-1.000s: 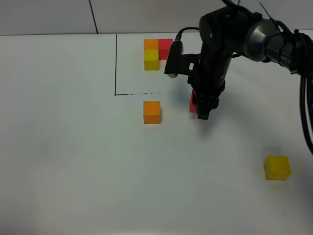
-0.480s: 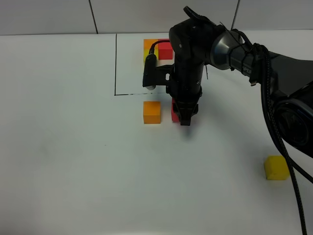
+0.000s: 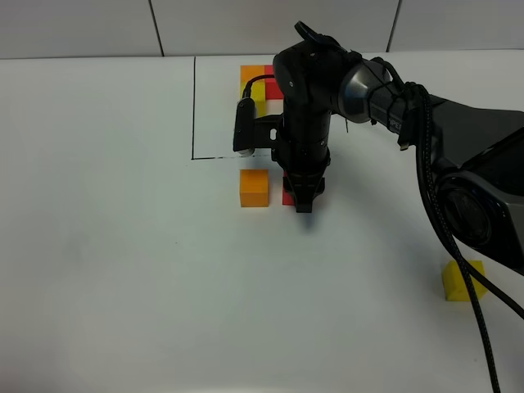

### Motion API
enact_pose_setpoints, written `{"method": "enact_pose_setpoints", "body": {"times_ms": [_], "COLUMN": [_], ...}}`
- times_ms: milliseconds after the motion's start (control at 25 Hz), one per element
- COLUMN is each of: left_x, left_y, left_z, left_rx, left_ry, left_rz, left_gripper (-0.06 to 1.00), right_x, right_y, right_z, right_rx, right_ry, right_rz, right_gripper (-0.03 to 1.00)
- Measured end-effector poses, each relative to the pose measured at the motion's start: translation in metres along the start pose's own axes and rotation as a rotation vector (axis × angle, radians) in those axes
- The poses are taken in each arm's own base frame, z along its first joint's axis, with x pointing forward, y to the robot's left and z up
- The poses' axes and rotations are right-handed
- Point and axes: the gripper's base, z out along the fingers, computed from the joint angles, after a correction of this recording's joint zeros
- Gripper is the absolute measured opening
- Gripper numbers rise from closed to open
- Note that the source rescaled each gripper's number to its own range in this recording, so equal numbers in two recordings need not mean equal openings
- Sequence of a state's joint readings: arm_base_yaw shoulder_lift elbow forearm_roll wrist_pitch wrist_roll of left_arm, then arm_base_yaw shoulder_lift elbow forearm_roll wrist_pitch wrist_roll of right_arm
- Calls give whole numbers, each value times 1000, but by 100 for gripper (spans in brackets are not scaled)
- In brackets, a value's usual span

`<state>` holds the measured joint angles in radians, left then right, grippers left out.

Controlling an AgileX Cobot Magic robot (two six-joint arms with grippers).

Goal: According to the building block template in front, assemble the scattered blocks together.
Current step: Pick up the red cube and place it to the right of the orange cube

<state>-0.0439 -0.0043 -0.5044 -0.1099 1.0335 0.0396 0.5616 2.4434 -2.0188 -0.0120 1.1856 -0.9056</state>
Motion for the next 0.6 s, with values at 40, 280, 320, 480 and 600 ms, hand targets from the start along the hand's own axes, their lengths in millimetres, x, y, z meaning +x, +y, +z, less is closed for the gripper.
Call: {"method": "enact_pose_setpoints", "body": {"times_ms": [40,280,320,480,600], "left_x": [0,0,0,0,0], "left_y": [0,0,0,0,0], "left_z": [0,0,0,0,0], "left_rx": [0,0,0,0,0], "left_ry": [0,0,0,0,0], "left_rz": [0,0,0,0,0], "left_gripper": [79,79,79,79,79], "right_x": [0,0,-1,-2,-4], "right_y": [0,0,0,1,2], "right_z": [1,2,2,2,2], "right_rx": [-3,-6,-6,-3,4], "right_ry": [2,5,5,9,17], "right_rz": [0,0,-1,-8,-19], "right_gripper": [2,2,2,2,2]}}
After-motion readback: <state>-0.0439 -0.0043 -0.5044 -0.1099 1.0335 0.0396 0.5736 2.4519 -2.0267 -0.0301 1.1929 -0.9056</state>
